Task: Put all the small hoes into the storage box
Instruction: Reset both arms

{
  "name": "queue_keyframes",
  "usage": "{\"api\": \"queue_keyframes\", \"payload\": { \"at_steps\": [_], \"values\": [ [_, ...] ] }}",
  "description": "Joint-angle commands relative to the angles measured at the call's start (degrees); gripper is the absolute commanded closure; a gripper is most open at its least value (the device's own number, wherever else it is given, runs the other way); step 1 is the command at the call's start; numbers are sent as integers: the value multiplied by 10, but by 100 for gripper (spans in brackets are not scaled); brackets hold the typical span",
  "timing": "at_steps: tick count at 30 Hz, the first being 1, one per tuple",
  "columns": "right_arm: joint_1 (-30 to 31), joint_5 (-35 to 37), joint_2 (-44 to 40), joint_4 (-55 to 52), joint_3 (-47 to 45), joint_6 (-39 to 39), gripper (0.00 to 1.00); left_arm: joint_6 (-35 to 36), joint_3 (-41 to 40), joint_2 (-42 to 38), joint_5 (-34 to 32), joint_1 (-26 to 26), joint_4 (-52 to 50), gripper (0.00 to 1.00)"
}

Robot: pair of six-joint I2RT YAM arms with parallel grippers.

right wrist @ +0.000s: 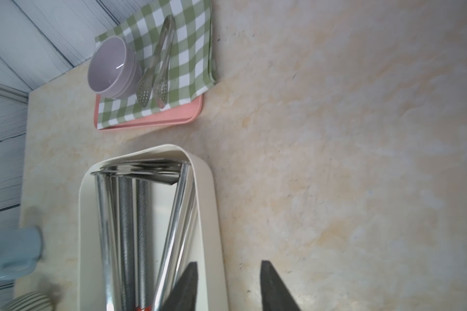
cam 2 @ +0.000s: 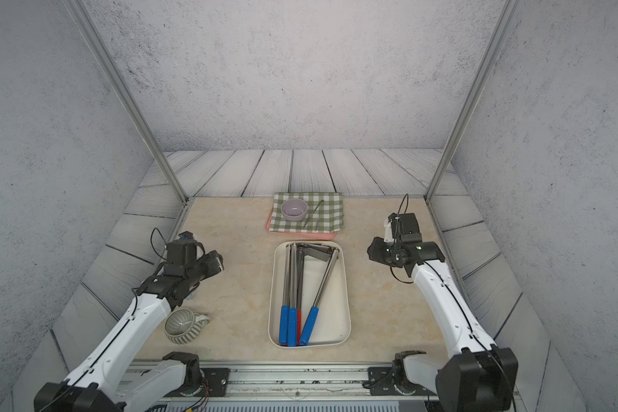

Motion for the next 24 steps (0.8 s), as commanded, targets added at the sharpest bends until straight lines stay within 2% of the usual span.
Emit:
{"api": "queue_keyframes", "payload": {
  "at_steps": [1, 2, 9, 14, 18, 24],
  "values": [
    [-2, 123, -25, 72, -42, -31, 31, 35, -55, -29, -80, 15, 124, 31],
    [-2, 139, -30, 94, -56, -42, 0, 43, -74, -36, -99, 17, 148, 31],
    [-2, 249, -59, 277, -174, -147, 1, 76, -198, -70, -220, 27, 320, 19],
    [-3, 313, -44, 379, -227, -196, 1, 81, -210, -50, -242, 41, 370, 18],
    [-9, 322, -29, 474, -276, -206, 1, 100, -214, -20, -243, 49, 404, 18],
    [-21, 290, 16, 621, -347, -188, 1, 108, -226, 26, -245, 50, 445, 19]
  ]
}}
